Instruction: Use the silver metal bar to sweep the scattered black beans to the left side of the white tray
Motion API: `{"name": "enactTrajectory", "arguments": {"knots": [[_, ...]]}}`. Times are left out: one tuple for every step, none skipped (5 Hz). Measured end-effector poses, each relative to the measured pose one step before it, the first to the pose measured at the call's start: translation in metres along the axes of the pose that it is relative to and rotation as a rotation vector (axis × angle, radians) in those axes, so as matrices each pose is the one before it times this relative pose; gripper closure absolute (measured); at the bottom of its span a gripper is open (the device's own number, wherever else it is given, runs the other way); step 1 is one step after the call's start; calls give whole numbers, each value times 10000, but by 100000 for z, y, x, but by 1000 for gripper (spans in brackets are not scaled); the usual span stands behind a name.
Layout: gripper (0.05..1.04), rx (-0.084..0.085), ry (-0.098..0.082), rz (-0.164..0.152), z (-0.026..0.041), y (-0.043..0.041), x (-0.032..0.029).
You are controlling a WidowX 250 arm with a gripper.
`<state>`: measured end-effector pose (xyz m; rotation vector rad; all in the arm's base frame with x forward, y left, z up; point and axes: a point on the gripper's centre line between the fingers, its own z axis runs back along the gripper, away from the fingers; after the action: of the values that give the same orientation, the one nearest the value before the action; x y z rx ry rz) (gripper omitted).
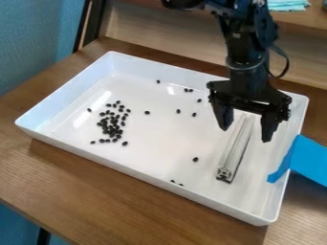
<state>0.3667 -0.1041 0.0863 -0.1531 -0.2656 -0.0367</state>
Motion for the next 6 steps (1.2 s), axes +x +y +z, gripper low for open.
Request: {"name": "enactTrajectory", "arguments": {"knots": [[83, 95, 433, 71, -1462, 287, -696], [83, 53, 39, 7, -54, 89, -57], [83, 131, 27, 41, 59, 192, 5], [83, 278, 138, 88, -473, 418, 36], [83, 4, 280, -44, -929, 36, -365], [154, -96, -30, 23, -274, -143, 74]]}}
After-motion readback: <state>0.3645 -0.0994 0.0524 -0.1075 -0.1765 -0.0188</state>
